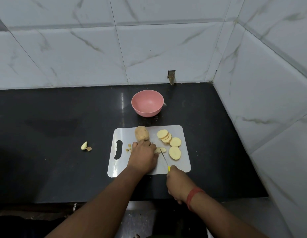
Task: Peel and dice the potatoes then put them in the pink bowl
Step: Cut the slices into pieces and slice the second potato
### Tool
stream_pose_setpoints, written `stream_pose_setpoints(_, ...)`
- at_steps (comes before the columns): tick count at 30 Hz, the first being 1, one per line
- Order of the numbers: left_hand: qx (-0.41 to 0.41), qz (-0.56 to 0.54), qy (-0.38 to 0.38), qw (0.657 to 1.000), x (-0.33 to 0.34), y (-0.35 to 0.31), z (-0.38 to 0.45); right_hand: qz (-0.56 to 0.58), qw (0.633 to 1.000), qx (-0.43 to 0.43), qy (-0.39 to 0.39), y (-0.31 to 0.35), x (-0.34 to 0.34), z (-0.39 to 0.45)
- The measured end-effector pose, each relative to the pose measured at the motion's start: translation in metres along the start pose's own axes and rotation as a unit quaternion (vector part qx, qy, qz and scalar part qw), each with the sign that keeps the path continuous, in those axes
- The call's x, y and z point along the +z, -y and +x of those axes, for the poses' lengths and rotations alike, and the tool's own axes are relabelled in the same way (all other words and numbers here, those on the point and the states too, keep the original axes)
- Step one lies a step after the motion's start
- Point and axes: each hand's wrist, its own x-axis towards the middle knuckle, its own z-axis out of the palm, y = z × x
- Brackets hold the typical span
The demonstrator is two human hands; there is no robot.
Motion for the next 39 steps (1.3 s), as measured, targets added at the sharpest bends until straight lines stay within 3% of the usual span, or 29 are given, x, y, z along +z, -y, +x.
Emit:
stream_pose_setpoints(2,-0.006,-0.009,-0.013,1.000,0.003,0.001,-0.004,0.020,0.999,-0.016,0.043,0.005,-0.003,0.006)
stream_pose_setpoints(10,-0.016,-0.017,-0.030,0.999,0.008,0.002,-0.008,-0.012,0.998,0.014,0.066,0.023,-0.006,0.008)
stream_pose_setpoints(15,-0.019,-0.019,-0.037,0.999,0.009,0.001,-0.008,-0.027,0.998,-0.019,0.048,0.023,-0.010,0.009)
stream_pose_setpoints(37,-0.021,-0.030,-0.045,0.998,0.011,0.002,-0.008,0.031,0.993,0.056,0.095,0.033,-0.013,-0.002)
stream_pose_setpoints(39,-0.022,-0.026,-0.045,0.998,0.011,0.002,-0.007,0.016,0.997,0.035,0.072,0.033,-0.014,0.000)
